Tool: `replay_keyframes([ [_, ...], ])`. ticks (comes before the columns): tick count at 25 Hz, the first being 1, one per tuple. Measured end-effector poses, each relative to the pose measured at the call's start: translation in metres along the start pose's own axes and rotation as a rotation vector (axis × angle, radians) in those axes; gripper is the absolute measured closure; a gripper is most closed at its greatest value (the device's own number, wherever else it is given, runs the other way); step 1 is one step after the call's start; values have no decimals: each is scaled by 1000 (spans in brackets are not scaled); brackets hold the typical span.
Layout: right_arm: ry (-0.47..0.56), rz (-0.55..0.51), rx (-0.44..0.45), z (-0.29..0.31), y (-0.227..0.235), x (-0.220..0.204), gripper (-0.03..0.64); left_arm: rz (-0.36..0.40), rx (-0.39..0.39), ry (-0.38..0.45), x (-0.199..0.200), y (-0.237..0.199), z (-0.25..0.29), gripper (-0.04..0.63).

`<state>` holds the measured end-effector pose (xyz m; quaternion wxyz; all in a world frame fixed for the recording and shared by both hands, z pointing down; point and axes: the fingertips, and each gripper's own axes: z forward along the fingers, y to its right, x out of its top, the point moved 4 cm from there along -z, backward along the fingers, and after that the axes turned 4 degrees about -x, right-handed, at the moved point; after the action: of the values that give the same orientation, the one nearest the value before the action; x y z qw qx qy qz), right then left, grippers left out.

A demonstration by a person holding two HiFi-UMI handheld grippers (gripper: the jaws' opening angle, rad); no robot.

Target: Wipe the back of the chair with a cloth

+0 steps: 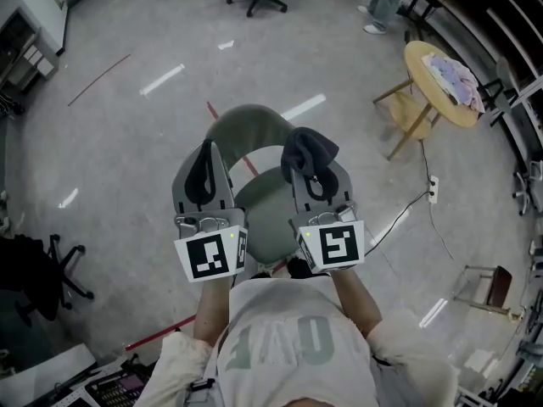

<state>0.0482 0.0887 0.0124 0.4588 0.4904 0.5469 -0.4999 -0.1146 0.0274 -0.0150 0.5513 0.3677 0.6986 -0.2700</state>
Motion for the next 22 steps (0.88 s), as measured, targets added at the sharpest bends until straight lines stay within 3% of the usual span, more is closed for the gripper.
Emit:
replay_keyframes([
  [11, -10, 40, 157, 29, 25, -22, 563, 34, 155, -14, -13, 11, 12, 580],
  [14, 0, 54, 218, 48, 22, -29, 563, 74, 184, -24, -24, 7, 21, 580],
  [18, 9, 89, 313, 83, 13, -43, 563, 108, 230, -42, -53, -2, 36, 580],
  [22, -22, 128, 378, 123, -1, -85, 563, 115, 247, -65, -102, -19, 44, 580],
])
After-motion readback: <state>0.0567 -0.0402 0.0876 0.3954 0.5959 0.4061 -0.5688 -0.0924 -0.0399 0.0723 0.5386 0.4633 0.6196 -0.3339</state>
